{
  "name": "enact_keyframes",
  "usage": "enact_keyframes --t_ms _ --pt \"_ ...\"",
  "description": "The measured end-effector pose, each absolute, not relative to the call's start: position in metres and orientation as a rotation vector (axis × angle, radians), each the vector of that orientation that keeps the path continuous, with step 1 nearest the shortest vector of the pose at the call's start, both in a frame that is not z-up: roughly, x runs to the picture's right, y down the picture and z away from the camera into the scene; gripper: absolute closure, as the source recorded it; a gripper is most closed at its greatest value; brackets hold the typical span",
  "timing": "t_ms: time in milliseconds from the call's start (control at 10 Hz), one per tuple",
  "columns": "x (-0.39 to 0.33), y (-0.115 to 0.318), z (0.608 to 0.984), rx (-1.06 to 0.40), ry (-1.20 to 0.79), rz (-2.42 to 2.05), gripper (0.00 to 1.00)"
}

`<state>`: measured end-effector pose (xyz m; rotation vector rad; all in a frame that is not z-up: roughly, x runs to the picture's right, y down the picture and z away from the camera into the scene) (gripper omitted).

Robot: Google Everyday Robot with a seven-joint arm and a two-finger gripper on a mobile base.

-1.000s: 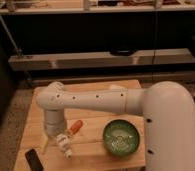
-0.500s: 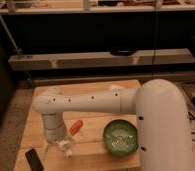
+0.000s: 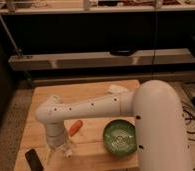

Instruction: Stand the bottle upright

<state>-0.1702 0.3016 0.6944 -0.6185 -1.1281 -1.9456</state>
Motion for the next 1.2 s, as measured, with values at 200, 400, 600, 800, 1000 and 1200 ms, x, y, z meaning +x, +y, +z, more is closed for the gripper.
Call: enact_keyframes --t_ms 200,400,600,800,1000,1200 --pt "-0.159 0.312 0.708 -0.628 -1.118 -1.936 0.20" --pt "-0.154 0.318 0.716 -0.654 -1.135 -1.929 0.20" --pt "-0.145 0.322 0.721 -0.677 -1.142 -1.915 0.20" --pt "-0.144 0.325 0.725 -0.712 -1.141 -1.899 0.20" --pt "-0.142 0.326 0.728 -0.747 -1.134 -1.881 0.20" --pt "-0.142 0.327 0.731 -0.769 -1.141 -1.869 0.20"
